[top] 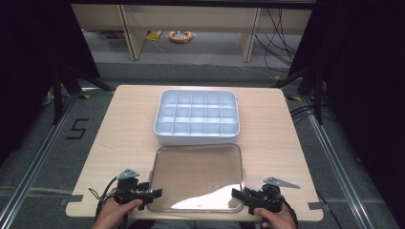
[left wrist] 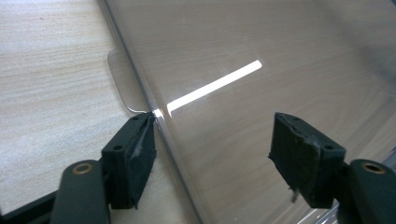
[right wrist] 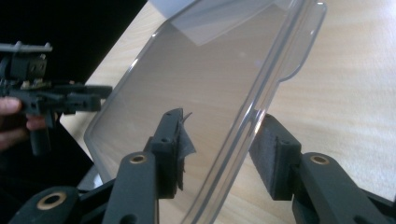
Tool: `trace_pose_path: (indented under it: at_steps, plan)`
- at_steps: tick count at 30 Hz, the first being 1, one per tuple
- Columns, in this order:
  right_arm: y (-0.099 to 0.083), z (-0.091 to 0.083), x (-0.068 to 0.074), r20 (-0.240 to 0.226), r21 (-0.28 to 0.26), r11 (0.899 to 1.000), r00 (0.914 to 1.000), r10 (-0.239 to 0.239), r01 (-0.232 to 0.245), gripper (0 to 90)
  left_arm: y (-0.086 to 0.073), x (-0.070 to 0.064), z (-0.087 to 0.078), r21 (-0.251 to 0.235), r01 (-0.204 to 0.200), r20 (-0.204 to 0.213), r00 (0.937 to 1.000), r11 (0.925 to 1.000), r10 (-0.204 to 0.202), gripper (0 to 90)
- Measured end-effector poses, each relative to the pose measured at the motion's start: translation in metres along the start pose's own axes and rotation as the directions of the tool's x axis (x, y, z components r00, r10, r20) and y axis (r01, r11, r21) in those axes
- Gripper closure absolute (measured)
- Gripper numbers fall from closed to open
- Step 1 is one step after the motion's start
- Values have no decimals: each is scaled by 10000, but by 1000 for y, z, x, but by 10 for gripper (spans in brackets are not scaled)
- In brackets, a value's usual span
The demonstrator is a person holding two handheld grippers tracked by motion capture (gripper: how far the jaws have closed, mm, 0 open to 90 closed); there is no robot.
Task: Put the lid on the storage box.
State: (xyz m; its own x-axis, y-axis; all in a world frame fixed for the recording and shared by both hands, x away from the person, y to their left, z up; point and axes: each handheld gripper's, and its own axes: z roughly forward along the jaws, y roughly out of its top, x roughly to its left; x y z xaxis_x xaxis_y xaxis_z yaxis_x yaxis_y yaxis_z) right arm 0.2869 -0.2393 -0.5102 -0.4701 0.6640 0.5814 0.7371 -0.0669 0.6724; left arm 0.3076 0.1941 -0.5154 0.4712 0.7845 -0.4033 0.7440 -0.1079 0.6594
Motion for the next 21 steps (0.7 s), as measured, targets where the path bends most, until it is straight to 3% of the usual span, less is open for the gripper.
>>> trace_pose_path:
  at_steps: [1, 3, 5, 7, 8, 10, 11, 12, 13, 14, 15, 16, 18, 19, 21]
  plan:
    - [1, 0, -2, -13, -149, 9984, 9985, -542, 542, 571, 0, 0, 0, -6, 6, 26, 10000, 10000, -6, 276]
    - [1, -1, 0, -79, -181, 9984, 9985, -540, 538, 572, 1, 1, 0, 10, 23, 47, 10000, 10000, -23, 272]
    - [2, -3, 3, -88, -209, 9963, 9965, -835, 833, 572, 1, 1, 1, -82, 187, 45, 9998, 9998, -187, 266]
    - [2, -5, 7, -76, -68, 9982, 9982, -599, 598, 572, 1, 2, 1, -77, 240, 84, 9997, 9997, -239, 265]
    - [3, -3, 5, -299, -465, 9892, 9896, -1408, 1393, 574, 1, 3, 0, -78, 291, 74, 9996, 9995, -290, 260]
    - [4, -5, 7, -434, -357, 9898, 9893, -1394, 1379, 574, 1, 3, 0, -102, 337, 74, 9994, 9994, -336, 260]
    - [4, -4, 4, -317, -402, 9828, 9829, -1814, 1801, 574, 2, 3, 0, -59, 297, 73, 9995, 9995, -296, 260]
    - [4, -6, 5, -348, -227, 9903, 9899, -1377, 1369, 574, 2, 3, 0, -50, 282, 52, 9996, 9996, -281, 260]
    - [3, -5, 5, -370, -272, 9918, 9913, -1261, 1251, 574, 2, 3, 0, -57, 300, 57, 9995, 9995, -300, 260]
    - [3, -5, 5, -370, -272, 9918, 9913, -1261, 1251, 574, 2, 3, 0, -57, 300, 57, 9995, 9995, -300, 260]
    - [4, -3, 2, -318, -422, 9851, 9852, -1682, 1669, 574, 2, 3, 0, -65, 365, 83, 9993, 9993, -365, 260]
    - [4, -5, 5, -463, -276, 9895, 9886, -1433, 1421, 574, 2, 3, 0, -77, 413, 79, 9991, 9991, -412, 261]
    - [5, -5, 3, -471, -326, 9825, 9816, -1848, 1834, 574, 2, 4, 0, -63, 427, 73, 9991, 9991, -426, 267]
    - [4, -5, 4, -486, -299, 9892, 9883, -1448, 1435, 574, 2, 4, 0, -38, 422, 61, 9991, 9991, -422, 265]
    - [4, -4, 3, -513, -326, 9878, 9868, -1537, 1522, 574, 3, 3, 0, -92, 561, 68, 9984, 9984, -560, 261]
